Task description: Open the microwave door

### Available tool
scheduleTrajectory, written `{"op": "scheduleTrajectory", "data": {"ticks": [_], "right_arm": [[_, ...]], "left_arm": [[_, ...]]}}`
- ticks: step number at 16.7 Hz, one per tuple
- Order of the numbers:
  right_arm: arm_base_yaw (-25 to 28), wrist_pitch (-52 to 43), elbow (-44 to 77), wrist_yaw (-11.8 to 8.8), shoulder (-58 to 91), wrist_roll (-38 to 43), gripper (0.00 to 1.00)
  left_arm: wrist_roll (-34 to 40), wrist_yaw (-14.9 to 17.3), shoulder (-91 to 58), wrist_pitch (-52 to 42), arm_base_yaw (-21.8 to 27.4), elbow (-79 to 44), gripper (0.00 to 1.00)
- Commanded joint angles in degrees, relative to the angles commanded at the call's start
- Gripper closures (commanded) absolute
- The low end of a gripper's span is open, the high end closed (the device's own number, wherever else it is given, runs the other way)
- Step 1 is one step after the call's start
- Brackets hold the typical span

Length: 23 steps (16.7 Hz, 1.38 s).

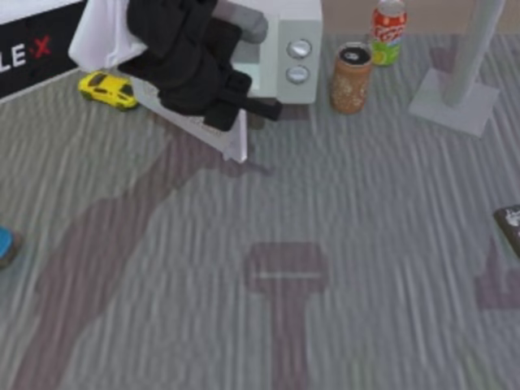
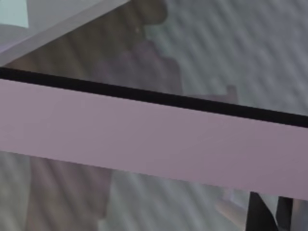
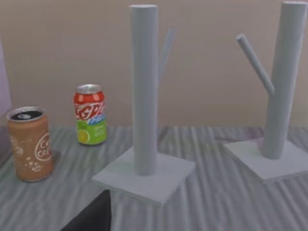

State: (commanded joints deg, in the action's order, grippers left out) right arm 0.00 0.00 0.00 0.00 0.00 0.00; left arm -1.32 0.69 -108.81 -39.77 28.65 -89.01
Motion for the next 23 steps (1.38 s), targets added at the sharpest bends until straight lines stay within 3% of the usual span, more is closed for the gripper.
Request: {"op": "scheduleTrajectory", "data": {"ticks": [8, 15, 23], "right_arm": [[0.0, 0.0, 0.0, 0.0, 0.0, 0.0, 0.00], [0.0, 0.0, 0.0, 0.0, 0.0, 0.0, 0.00], [0.0, 0.0, 0.0, 0.0, 0.0, 0.0, 0.00]], "left_arm": [[0.0, 0.5, -0.1, 0.0, 0.2, 0.3, 1.00], [-8.1, 4.7, 3.8, 0.7, -2.7, 4.8, 1.00], [-8.5, 4.9, 3.9, 0.6, -2.8, 5.0, 1.00]]}}
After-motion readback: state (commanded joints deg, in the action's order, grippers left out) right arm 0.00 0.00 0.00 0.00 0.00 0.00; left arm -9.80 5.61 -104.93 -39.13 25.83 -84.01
